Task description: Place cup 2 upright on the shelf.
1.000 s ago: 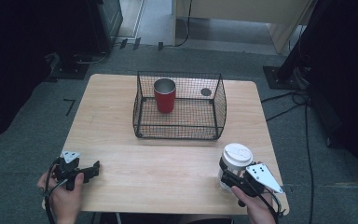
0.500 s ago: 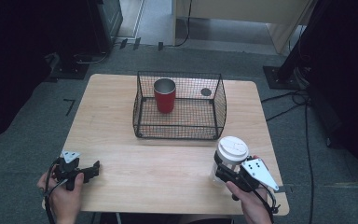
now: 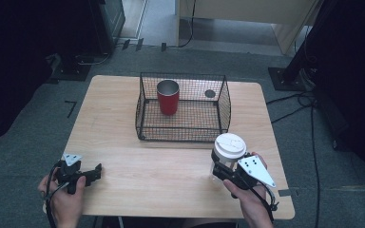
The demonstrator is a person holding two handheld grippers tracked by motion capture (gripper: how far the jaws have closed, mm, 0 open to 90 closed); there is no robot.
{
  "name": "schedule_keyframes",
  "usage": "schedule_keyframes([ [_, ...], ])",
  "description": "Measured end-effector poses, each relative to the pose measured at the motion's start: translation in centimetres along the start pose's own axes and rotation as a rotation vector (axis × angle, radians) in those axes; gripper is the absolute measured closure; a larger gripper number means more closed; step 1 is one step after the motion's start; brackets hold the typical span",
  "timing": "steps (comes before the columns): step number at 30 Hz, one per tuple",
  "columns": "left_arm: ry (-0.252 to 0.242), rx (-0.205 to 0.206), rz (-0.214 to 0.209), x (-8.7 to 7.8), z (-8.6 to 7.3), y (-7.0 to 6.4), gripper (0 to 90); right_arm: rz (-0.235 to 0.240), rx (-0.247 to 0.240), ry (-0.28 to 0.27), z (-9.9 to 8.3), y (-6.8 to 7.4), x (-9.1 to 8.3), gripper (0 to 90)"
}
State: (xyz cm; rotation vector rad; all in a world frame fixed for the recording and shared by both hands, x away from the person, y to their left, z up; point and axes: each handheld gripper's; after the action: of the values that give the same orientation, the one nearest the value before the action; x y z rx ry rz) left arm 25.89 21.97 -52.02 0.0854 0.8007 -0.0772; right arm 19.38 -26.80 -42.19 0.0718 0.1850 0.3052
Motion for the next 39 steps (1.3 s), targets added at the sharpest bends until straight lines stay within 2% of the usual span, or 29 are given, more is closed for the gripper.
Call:
schedule_keyframes([
  [22,-0.003,-0.004,0.0,0.0,0.0,0.0,0.0,0.051,-0.002,-0.071,2.1,1.6,2.0,15.9],
  [39,-0.002,-0.002,0.0,0.0,0.0,0.0,0.0,0.027,-0.015,-0.112,3.3,2.4,3.9,15.9],
])
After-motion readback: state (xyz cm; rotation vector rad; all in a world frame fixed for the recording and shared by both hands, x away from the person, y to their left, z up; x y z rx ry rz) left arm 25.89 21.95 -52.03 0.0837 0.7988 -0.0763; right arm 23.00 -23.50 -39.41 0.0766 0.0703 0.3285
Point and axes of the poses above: each handheld gripper's, and its own axes: x roughly forward along the jaws, z roughly out of its top, y roughly to its left, and after that the axes turned 3 degrees about z, right-handed
